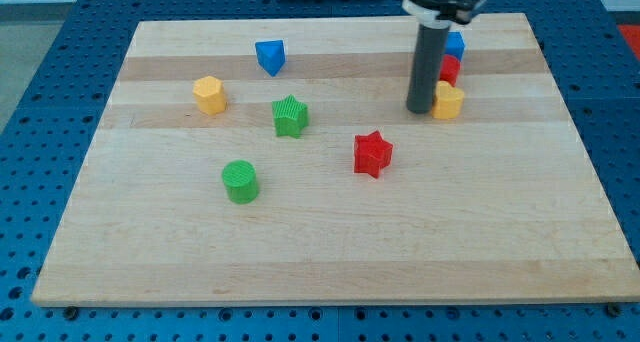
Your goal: Keep the yellow heart in between the red blocks
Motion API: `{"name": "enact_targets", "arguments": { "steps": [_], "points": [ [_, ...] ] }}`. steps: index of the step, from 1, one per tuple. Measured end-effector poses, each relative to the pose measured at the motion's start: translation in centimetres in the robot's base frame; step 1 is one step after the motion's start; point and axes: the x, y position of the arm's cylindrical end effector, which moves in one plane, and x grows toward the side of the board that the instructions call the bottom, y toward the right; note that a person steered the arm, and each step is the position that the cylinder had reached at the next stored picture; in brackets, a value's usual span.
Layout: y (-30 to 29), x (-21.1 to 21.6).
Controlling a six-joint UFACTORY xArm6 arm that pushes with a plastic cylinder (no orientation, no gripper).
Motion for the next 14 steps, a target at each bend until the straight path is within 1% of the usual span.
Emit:
{"name": "enact_targets", "arguments": {
  "steps": [1,2,3,4,5,6,7,8,9,10,11,13,14],
  "points": [
    [1.2,0.2],
    [-6.9,-0.6],
    [-11.8,1.8],
    [-15.3,6.9],
    [-12.3,9.8],
    [-4.2,11.0],
    [-2.5,9.7],
    [-2.9,8.6],
    [-7.2,12.4],
    [-11.6,10.2],
    [-10.8,8.0],
    [-10.1,5.2],
    [-6.1,6.3]
  ]
}}
